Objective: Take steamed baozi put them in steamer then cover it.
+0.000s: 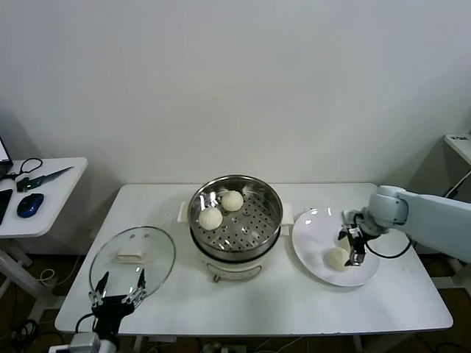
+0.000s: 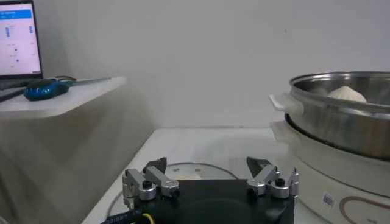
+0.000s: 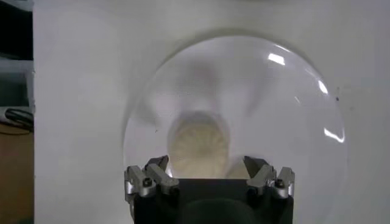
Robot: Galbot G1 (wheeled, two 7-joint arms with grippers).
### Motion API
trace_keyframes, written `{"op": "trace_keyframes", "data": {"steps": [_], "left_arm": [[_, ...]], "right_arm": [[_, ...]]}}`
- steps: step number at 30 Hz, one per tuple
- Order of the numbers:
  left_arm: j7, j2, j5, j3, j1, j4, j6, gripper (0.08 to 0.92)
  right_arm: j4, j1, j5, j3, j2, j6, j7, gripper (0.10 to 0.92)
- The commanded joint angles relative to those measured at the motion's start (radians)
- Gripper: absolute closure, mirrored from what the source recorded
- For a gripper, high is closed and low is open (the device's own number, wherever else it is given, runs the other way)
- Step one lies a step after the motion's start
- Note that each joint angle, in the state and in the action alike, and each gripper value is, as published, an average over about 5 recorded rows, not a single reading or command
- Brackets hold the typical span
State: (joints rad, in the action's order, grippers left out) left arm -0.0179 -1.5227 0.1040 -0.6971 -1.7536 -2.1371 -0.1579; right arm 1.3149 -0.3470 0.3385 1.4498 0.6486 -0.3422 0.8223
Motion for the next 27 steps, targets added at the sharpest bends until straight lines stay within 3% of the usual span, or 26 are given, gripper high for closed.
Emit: {"op": "trace_keyframes", "data": {"steps": [1,5,10,16,21,27], "left_arm": [[0.0,0.0,-0.001,0.0,-0.001,0.001,0.001,0.177],[0.0,-0.001,-0.001,0.0,0.0,0.001,-0.001,0.177],[-0.001,0.001,-0.001,-0.002,0.001,0.0,-0.003,0.177],[-0.001,0.001,-0.002,0.0,0.002,-0.003,-0.005,0.177],[-0.002,0.001,-0.005,0.002,-0.001,-0.012,-0.008,0.177],[-0.001,0.0,-0.017,0.012,-0.001,-0.021,-0.011,0.177]], "right_arm": [[-0.075,0.125,-0.037,-0.088,0.044,-0.004,-0.01,0.204],[-0.076,0.118,-0.04,-0.083,0.054,-0.006,-0.009,0.231],[-0.058,0.067,-0.027,-0.056,0.053,-0.005,-0.001,0.329],[-0.006,-0.165,0.034,0.071,0.047,0.026,0.048,0.379],[0.017,-0.534,0.092,0.298,0.13,0.155,0.147,0.381],[0.05,-0.826,0.169,0.321,0.306,0.35,0.215,0.381]]}}
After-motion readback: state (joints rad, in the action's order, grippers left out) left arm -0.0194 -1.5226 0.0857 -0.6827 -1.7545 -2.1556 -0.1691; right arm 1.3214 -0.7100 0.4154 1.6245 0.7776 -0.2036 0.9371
